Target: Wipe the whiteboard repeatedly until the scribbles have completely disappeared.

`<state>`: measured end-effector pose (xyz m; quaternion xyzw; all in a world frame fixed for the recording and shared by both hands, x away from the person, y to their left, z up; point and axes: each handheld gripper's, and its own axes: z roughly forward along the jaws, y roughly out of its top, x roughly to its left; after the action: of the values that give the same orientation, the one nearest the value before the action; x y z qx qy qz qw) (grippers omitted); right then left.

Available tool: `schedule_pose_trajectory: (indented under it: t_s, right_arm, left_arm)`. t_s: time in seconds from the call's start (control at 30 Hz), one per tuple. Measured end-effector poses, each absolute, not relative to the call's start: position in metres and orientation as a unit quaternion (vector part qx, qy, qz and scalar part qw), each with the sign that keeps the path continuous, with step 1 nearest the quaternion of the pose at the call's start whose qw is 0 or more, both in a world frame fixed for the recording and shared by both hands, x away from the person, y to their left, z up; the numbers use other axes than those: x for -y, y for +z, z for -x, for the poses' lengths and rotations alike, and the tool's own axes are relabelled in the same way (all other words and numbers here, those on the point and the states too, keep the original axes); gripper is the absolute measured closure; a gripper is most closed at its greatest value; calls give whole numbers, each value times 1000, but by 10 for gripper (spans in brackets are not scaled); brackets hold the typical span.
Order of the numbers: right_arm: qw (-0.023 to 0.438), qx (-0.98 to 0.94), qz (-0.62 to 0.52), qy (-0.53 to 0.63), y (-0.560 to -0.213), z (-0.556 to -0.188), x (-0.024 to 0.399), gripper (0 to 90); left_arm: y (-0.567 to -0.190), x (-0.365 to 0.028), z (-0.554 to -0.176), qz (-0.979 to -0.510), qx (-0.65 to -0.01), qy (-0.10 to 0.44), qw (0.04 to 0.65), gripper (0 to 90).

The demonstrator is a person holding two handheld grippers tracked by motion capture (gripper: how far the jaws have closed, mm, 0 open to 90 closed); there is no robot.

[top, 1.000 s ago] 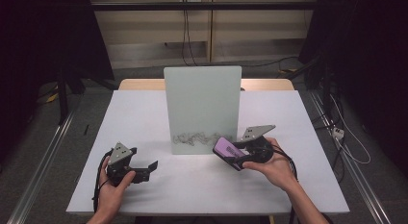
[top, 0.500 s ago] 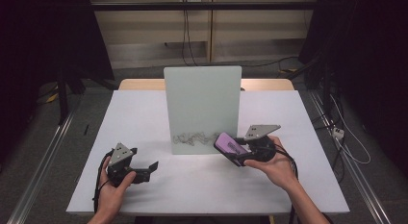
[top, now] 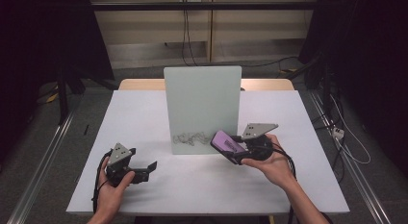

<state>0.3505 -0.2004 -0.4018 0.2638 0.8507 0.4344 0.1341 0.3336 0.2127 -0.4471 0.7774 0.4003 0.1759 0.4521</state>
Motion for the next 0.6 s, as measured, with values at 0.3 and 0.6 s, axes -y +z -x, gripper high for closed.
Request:
schedule_pose_trajectory:
  t_s: [0.3,0.6]
  right_arm:
    - [143,-862,-230,429,-388,-357,187,415]
    - [170,-857,-223,432,-382,-361,181,415]
  left_arm:
    - [-445,-211,-332,-780,-395,182,450,48]
    - [-445,-211,-331,-778,-395,181,454,48]
